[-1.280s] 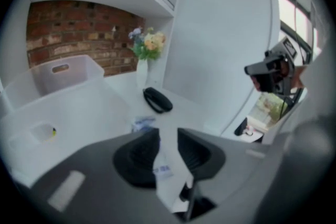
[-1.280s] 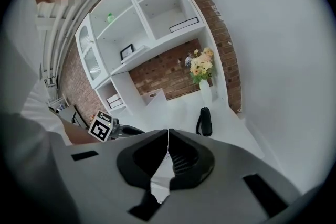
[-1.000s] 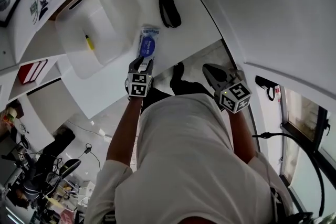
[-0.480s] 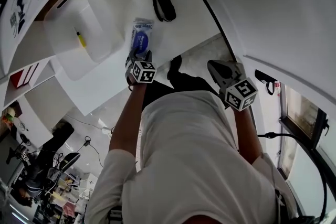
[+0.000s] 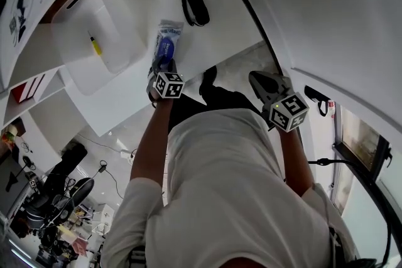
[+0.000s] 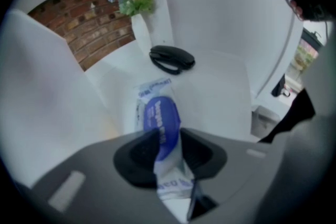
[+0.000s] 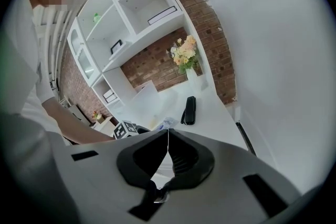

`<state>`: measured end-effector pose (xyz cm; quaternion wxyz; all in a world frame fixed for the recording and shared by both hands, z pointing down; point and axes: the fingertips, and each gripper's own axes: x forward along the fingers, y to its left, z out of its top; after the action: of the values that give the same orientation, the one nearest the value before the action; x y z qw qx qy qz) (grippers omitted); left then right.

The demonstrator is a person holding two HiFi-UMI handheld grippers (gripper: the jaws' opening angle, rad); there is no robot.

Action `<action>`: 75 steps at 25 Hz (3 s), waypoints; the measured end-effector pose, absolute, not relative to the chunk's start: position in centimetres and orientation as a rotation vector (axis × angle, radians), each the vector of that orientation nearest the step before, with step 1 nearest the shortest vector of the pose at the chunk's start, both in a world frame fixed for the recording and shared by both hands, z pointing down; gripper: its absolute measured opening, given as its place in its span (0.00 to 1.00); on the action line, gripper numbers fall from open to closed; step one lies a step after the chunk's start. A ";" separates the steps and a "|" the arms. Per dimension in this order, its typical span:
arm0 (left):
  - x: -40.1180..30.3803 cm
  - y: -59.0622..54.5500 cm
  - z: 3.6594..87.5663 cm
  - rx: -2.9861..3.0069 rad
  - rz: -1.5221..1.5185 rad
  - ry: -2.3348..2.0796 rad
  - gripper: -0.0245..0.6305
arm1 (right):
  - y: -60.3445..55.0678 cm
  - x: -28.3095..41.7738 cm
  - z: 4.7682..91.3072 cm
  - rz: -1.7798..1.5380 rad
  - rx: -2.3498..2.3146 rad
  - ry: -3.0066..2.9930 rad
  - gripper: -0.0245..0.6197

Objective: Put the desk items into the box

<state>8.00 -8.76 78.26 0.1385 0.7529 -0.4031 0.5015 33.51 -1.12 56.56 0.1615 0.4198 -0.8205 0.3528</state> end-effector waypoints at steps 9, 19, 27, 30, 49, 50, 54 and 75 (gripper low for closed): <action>7.0 -8.6 73.2 2.226 1.375 -1.203 0.11 | -1.8 33.1 56.3 1.023 1.179 -2.392 0.04; 7.4 -7.5 69.1 2.234 1.251 -1.215 0.11 | -2.2 32.2 56.8 1.013 1.112 -2.428 0.04; 7.6 -7.1 63.2 2.334 1.130 -1.143 0.11 | -3.3 29.1 56.1 0.998 1.100 -2.441 0.04; 7.2 -7.0 60.4 2.377 1.085 -1.111 0.11 | -3.6 27.7 55.6 1.003 1.110 -2.448 0.04; 0.8 -11.7 46.2 2.589 0.892 -1.214 0.11 | -6.2 19.7 53.0 0.888 1.064 -2.500 0.04; 0.2 -12.1 45.9 2.589 0.893 -1.231 0.11 | -6.3 19.7 53.0 0.886 1.068 -2.499 0.04; -2.6 -13.8 45.3 2.568 0.918 -1.305 0.11 | -6.6 19.5 53.1 0.889 1.088 -2.491 0.04; -10.8 -20.9 53.5 2.345 1.033 -1.412 0.11 | -7.2 23.1 54.0 0.926 1.251 -2.398 0.04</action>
<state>-10.78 -20.92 53.55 0.1078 0.7968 -0.4798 0.3511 23.11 -7.22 54.01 0.1410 0.4333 -0.8304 0.3205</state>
